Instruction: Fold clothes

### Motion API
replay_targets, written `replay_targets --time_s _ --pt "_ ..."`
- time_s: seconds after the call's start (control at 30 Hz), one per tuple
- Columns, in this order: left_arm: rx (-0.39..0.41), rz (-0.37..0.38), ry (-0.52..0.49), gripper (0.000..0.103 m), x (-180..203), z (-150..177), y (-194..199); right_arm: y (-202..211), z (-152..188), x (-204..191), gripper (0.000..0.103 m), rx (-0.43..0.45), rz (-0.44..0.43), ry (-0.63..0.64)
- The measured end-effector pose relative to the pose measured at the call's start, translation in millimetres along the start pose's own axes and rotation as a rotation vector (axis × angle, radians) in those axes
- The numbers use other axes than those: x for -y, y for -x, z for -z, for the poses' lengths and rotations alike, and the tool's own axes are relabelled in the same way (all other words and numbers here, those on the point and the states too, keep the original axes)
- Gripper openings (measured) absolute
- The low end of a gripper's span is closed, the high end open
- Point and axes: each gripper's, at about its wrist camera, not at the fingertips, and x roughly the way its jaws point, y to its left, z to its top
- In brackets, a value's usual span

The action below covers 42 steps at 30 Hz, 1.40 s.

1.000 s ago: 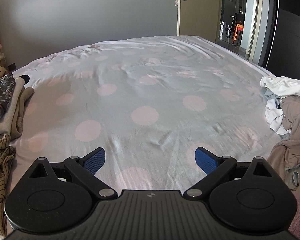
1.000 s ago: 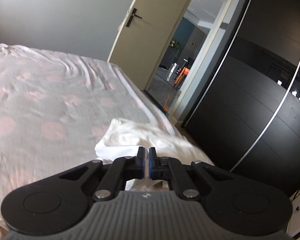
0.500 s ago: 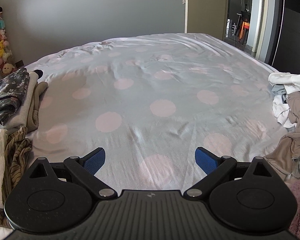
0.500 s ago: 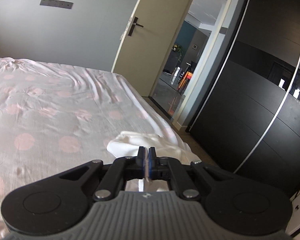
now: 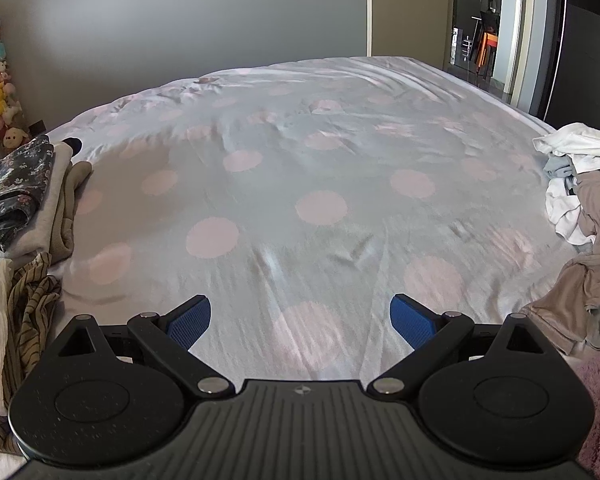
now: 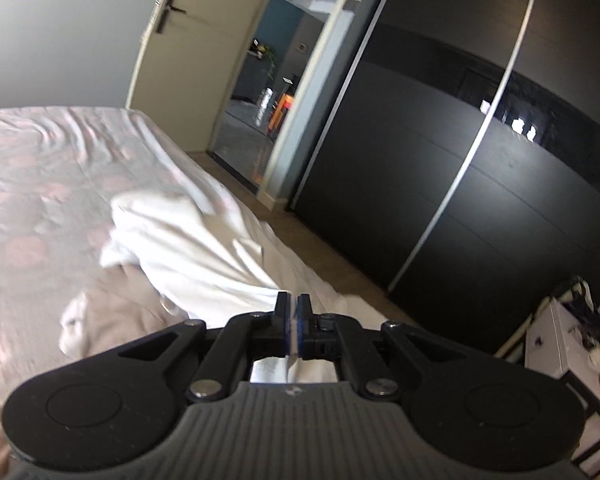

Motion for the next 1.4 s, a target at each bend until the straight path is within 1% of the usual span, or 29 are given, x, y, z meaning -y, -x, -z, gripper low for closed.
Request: replay_targets --time_s 0.23,0.33,0.43,0.5,0.63,0.73,0.83,0.9,1.03,1.1,1.23,1.27,1.4 --pt "-0.014 -0.008 0.005 0.098 2 1 -5 -21 53 30 0.004 -0.135 0.086 -0.033" --pt "-0.021 -0.008 -0.004 0.098 6 2 -8 -23 69 37 0.004 -0.175 0.097 -0.026" --pt "-0.027 -0.004 -0.014 0.098 9 3 -11 -24 86 37 0.004 -0.220 0.097 -0.002" --pt "-0.029 -0.007 -0.023 0.098 10 4 -13 -24 99 38 0.004 -0.260 0.080 -0.005" --pt "-0.042 -0.009 -0.027 0.098 11 5 -18 -20 121 39 0.003 -0.305 0.039 -0.027" --pt "-0.051 -0.010 -0.020 0.098 10 5 -22 -12 123 41 0.006 -0.291 -0.011 -0.060" --pt "-0.056 -0.012 -0.019 0.098 9 6 -25 -1 114 38 0.017 -0.236 -0.053 -0.051" --pt "-0.060 -0.012 -0.017 0.098 9 5 -27 9 105 35 0.038 -0.189 -0.079 -0.042" --pt "-0.075 -0.008 -0.014 0.098 10 5 -35 20 83 31 0.049 -0.101 -0.118 -0.023" --pt "-0.087 -0.006 -0.017 0.098 11 6 -41 21 71 30 0.058 -0.070 -0.139 -0.020" --pt "-0.111 -0.005 -0.033 0.098 14 8 -51 4 49 23 0.066 -0.023 -0.152 -0.003" --pt "-0.118 -0.006 -0.036 0.098 14 8 -54 -1 43 21 0.069 -0.013 -0.154 0.002" --pt "-0.139 -0.018 -0.041 0.098 13 8 -63 -23 22 8 0.070 0.014 -0.177 0.013"
